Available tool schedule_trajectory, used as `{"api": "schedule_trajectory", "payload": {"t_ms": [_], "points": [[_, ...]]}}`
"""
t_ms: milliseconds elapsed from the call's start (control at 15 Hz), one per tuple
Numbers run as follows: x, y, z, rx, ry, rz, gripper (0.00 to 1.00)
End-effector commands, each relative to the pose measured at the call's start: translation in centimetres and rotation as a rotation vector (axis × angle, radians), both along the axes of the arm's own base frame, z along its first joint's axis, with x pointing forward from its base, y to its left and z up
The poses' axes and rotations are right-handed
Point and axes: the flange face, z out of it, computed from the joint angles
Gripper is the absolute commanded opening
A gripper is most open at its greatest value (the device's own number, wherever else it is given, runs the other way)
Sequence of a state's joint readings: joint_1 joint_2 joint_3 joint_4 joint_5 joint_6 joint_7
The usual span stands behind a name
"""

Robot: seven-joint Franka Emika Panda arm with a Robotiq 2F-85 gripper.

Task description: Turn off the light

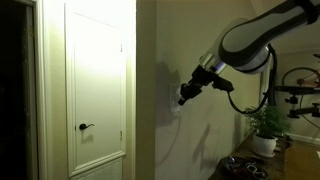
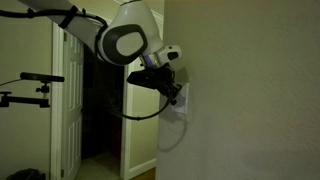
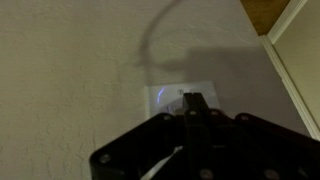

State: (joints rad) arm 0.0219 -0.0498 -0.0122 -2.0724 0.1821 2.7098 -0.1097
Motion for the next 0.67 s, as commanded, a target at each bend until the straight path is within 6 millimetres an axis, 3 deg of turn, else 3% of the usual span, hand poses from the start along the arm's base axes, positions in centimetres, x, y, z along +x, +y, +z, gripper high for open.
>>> {"api": "schedule_trajectory", "payload": {"t_ms": [0, 400, 600], "points": [[1.11, -0.32, 0.14, 0.024, -0.04, -0.024, 0.04], [1.76, -0.56, 0.15, 0.026, -0.069, -0.034, 0.04], [1.16, -0.55, -0.21, 0.019, -0.059, -0.028, 0.04]]}}
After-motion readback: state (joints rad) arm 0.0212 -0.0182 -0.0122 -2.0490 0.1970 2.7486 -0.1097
